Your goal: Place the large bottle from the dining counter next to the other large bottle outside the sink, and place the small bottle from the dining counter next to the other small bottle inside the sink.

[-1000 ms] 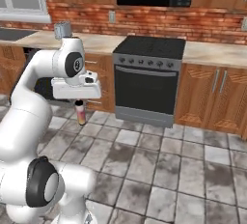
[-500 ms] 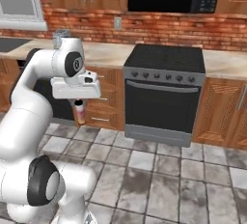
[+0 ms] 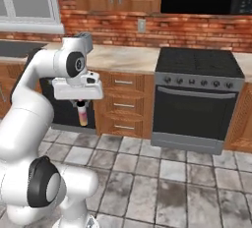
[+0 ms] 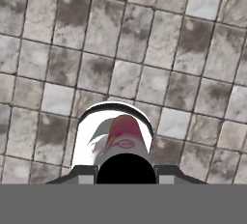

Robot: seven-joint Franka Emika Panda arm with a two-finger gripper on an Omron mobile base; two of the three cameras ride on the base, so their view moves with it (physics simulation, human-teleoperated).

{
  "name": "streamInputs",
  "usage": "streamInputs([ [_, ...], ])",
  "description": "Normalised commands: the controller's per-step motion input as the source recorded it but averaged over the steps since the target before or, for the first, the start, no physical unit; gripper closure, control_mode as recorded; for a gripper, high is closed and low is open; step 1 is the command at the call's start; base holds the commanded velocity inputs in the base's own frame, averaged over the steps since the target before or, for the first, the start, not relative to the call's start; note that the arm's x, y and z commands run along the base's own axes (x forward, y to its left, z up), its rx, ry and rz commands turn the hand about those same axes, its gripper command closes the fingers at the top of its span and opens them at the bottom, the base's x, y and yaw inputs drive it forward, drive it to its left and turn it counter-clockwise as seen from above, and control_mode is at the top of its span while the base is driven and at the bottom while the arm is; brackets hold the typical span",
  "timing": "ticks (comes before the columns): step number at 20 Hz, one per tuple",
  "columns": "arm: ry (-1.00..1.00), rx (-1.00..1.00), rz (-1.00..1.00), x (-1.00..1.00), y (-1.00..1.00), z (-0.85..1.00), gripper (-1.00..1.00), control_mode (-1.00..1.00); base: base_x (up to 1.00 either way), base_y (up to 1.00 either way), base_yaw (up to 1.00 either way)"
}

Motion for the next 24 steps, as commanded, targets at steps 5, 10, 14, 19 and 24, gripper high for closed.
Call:
streamInputs([
  [5,0.0,0.0,0.0,0.0,0.0,0.0,1.0,1.0,0.38,1.0,-0.09],
  [10,0.0,0.0,0.0,0.0,0.0,0.0,1.0,1.0,0.45,1.0,-0.09],
  [14,0.0,0.0,0.0,0.0,0.0,0.0,1.0,1.0,0.47,1.0,-0.09],
  [19,0.0,0.0,0.0,0.0,0.0,0.0,1.0,1.0,0.53,1.0,-0.1],
  [24,0.0,0.0,0.0,0.0,0.0,0.0,1.0,1.0,0.37,0.94,-0.1],
])
